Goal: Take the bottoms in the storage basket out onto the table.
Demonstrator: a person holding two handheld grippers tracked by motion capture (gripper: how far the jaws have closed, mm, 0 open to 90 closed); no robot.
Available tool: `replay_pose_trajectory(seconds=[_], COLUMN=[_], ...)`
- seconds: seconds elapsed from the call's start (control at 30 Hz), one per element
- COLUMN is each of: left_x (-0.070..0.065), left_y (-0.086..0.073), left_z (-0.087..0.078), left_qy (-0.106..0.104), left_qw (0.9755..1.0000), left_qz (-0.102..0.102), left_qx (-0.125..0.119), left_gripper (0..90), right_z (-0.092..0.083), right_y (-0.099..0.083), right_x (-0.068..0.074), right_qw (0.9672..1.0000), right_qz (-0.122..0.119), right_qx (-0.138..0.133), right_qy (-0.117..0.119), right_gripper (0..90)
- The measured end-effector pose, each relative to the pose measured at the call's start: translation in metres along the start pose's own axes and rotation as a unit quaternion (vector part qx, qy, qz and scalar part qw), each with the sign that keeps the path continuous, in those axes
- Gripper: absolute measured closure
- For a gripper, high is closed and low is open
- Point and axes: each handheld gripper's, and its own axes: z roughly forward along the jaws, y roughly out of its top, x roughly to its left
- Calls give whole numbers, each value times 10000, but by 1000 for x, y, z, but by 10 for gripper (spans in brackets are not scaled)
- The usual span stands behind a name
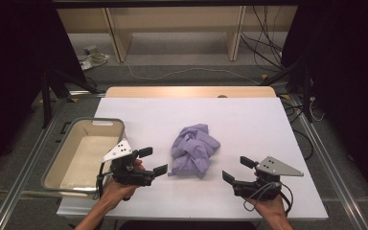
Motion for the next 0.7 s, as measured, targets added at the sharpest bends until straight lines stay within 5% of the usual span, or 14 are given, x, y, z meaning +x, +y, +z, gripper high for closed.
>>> replay_pose_trajectory(seconds=[0.37, 0.7], left_x=[0, -1], left_y=[-4, -11], left_z=[-11, -14], left_qy=[337, 586], left_qw=[9990, 9968], left_qz=[260, 548], left_qx=[-100, 57], left_gripper=[65, 56], right_z=[0, -1], right_y=[0, 0], right_x=[1, 1], right_qw=[10000, 9999], right_qz=[27, -11], right_qx=[-42, -107], right_qy=[-6, -11], right_gripper=[163, 160])
